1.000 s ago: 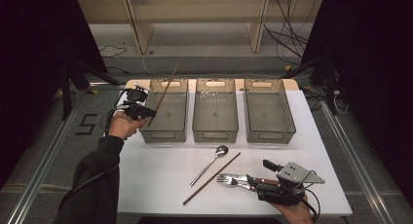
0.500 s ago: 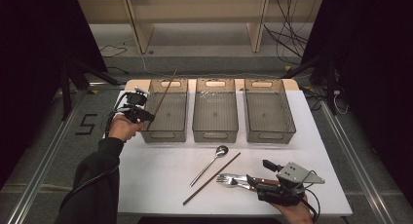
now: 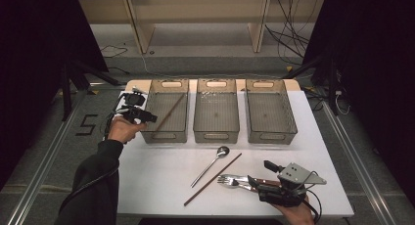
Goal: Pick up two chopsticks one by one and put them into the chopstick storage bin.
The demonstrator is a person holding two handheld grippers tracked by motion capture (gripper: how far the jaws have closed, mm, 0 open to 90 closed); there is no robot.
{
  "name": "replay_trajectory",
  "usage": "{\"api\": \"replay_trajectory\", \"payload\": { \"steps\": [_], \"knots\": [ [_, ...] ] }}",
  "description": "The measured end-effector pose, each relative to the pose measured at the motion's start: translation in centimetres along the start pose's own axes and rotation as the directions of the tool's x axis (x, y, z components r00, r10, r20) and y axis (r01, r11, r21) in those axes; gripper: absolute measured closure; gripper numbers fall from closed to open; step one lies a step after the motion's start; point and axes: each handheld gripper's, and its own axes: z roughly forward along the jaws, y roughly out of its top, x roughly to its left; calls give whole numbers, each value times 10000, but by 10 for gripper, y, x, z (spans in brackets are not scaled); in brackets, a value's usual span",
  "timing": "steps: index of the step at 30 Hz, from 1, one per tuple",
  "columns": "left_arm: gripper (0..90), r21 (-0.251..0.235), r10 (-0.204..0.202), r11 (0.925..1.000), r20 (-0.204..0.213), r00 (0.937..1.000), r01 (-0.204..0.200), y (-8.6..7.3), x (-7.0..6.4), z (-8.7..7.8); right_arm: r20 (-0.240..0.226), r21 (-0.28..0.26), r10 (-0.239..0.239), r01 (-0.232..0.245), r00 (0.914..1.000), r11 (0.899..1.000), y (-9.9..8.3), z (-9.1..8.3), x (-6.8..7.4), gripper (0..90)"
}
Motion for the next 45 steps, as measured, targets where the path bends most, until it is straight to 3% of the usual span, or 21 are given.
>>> {"api": "replay_trajectory", "payload": {
  "steps": [5,11,18,24,28,31,37,45],
  "knots": [
    [363,-239,114,9997,91,9999,-112,-3,-11,-16,13,-2,-8,8,10000,10000,0,0,0,247],
    [261,-737,296,9969,517,9982,-258,-14,-29,-33,24,-4,9,-9,10000,10000,0,0,0,247],
    [226,-1059,737,9923,926,9930,-638,-35,-57,-45,43,4,-21,21,10000,10000,0,0,0,247],
    [219,-936,1204,9896,1188,9856,-1096,-52,-78,-49,51,9,-47,47,10000,10000,0,0,1,246],
    [210,-850,1441,9872,1126,9831,-1350,-58,-89,-49,37,11,-94,94,9999,10000,1,0,2,245],
    [210,-741,1651,9849,1262,9782,-1566,-63,-99,-50,22,3,-125,125,9999,9999,1,0,2,245],
    [213,-528,2237,9745,1565,9620,-2180,-74,-123,-47,-1,0,-159,159,9999,9999,0,0,2,244],
    [212,-200,2765,9605,1838,9433,-2776,-87,-149,-33,20,-5,-171,171,9999,9999,1,-1,2,243]
  ]
}}
